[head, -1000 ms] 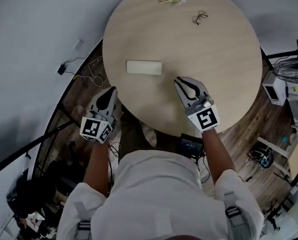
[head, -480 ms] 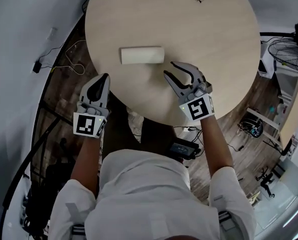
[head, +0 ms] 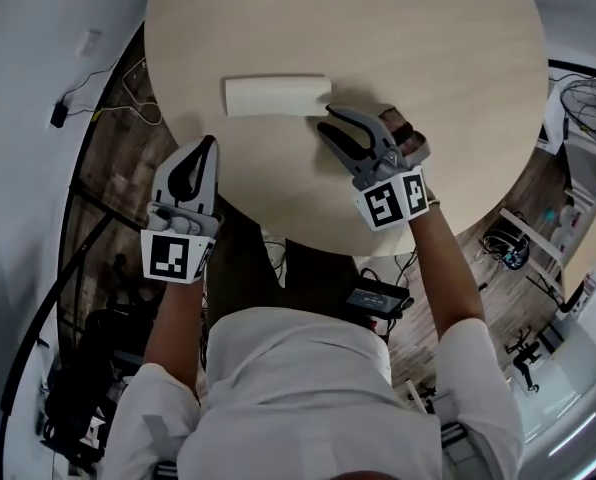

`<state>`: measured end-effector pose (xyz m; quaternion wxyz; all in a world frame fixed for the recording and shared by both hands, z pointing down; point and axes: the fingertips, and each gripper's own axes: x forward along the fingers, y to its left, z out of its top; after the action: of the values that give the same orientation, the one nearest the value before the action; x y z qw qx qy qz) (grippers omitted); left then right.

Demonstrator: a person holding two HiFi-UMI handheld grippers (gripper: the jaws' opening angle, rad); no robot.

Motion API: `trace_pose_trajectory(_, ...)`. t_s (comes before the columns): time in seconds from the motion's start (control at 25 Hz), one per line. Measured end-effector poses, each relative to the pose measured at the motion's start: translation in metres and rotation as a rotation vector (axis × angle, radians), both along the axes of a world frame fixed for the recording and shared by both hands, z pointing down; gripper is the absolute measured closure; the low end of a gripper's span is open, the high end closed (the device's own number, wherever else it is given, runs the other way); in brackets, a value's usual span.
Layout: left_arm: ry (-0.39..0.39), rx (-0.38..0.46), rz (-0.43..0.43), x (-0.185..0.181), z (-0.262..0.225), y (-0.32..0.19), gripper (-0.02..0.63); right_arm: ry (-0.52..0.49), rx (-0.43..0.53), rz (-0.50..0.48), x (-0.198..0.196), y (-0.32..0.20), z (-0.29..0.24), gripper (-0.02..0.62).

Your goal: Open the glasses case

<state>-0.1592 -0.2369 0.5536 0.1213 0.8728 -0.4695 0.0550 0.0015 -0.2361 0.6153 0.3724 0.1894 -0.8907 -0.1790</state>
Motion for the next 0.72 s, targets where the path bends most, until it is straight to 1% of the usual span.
trace_pose_trajectory(0.16,-0.052,-0.027,0.033,0.003,0.018,0.005,0.592,0.012,0.016,-0.036,0.0,-0.004,0.012,0.446)
trace_pose_trajectory(0.24,-0.059,-0.031,0.03,0.003,0.021,0.006,0.592,0.033,0.041,-0.058,0.002,-0.004,0.016,0.446)
trace_pose_trajectory(0.32,-0.085,-0.033,0.043,0.003,0.027,0.005,0.592,0.058,0.073,-0.088,0.003,-0.003,0.019,0.446)
trace_pose_trajectory(0.52,-0.034,-0.005,-0.007,0.003,0.02,-0.01,0.594,0.083,0.1,-0.131,0.002,-0.004,0.024,0.45)
trace_pose_trajectory(0.72,-0.027,-0.009,-0.004,0.007,0.021,-0.013,0.592,0.113,0.117,-0.147,0.002,-0.002,0.031,0.475)
